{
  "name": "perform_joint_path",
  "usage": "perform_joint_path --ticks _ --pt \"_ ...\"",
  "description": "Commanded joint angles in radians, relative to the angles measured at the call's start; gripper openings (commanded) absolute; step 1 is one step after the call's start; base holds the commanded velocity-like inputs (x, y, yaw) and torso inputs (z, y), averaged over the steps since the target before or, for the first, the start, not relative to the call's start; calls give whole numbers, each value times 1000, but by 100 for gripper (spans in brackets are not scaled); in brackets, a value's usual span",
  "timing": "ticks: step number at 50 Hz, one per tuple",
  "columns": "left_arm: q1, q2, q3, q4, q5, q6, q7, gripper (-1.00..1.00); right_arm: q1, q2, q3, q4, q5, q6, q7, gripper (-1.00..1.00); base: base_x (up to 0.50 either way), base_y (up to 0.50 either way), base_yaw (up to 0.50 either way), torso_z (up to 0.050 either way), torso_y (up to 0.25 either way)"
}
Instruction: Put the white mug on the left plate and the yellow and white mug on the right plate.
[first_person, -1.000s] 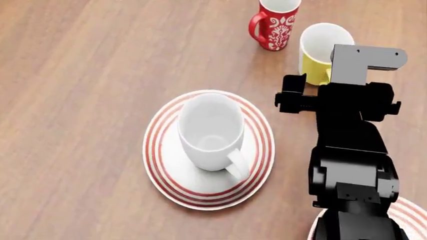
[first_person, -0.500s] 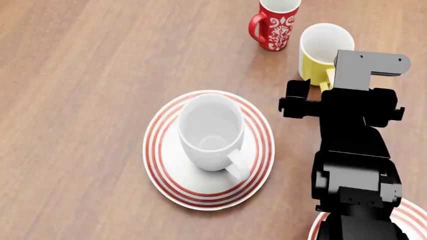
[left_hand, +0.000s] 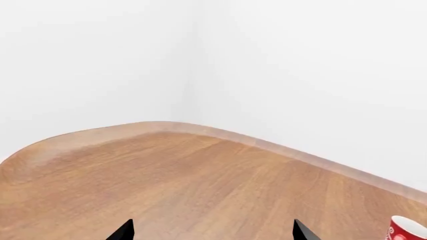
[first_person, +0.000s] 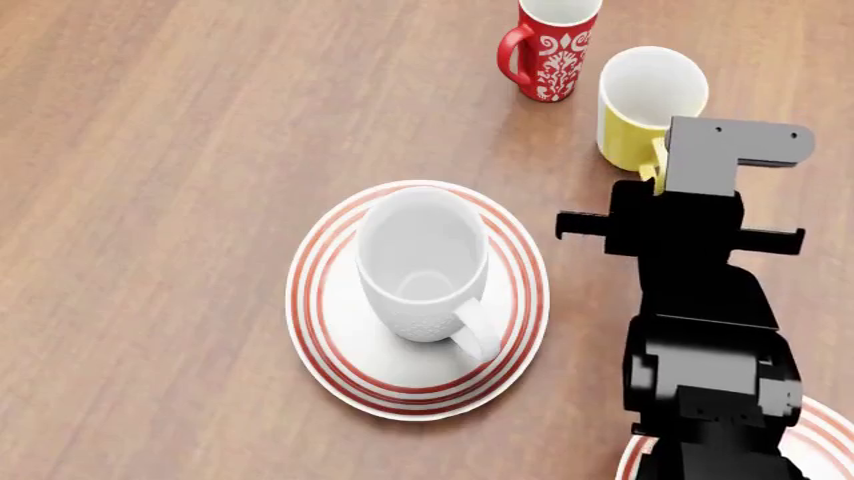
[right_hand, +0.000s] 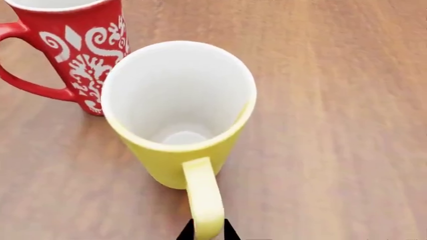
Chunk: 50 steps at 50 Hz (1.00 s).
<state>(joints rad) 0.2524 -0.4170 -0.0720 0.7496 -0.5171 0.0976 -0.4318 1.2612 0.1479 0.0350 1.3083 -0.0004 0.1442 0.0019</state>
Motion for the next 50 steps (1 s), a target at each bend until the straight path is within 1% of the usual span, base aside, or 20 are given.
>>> perform_joint_path --ticks 1,6,11,19,32,34,35,37,40,45,50 --pt "2 -4 0 4 -6 2 -1 100 -6 2 8 0 5 -15 -1 -100 0 0 0 0 0" --pt "2 -4 3 2 -3 3 -1 100 -18 6 22 0 6 -56 8 -100 0 0 0 0 0" --pt "1 -6 4 2 -5 3 -2 100 -34 13 47 0 12 -143 10 -100 0 0 0 0 0" --pt "-1 -6 12 -1 0 1 -1 100 -56 20 78 0 24 -272 -38 -100 0 0 0 0 0" --pt "-3 -12 16 1 -1 1 -2 100 -88 33 114 -4 33 -313 -102 -100 0 0 0 0 0" --pt "-6 -11 19 -2 0 0 -2 100 -146 32 123 -128 46 -249 -112 -100 0 0 0 0 0" --pt "-9 -11 22 -1 3 -3 -2 100 -221 27 127 -278 55 -162 -114 -100 0 0 0 0 0" --pt "-10 -13 24 0 3 -5 -3 100 -324 20 135 -526 67 -41 -110 -100 0 0 0 0 0" --pt "-12 -14 23 -2 -1 -5 -4 100 -414 16 138 -706 72 46 -99 -100 0 0 0 0 0" --pt "-16 -16 28 2 2 -9 -6 100 -513 15 118 -901 55 137 -89 -100 0 0 0 0 0" --pt "-24 -17 32 -1 2 -14 -7 100 -556 14 135 -1001 74 175 -83 -100 0 0 0 0 0"
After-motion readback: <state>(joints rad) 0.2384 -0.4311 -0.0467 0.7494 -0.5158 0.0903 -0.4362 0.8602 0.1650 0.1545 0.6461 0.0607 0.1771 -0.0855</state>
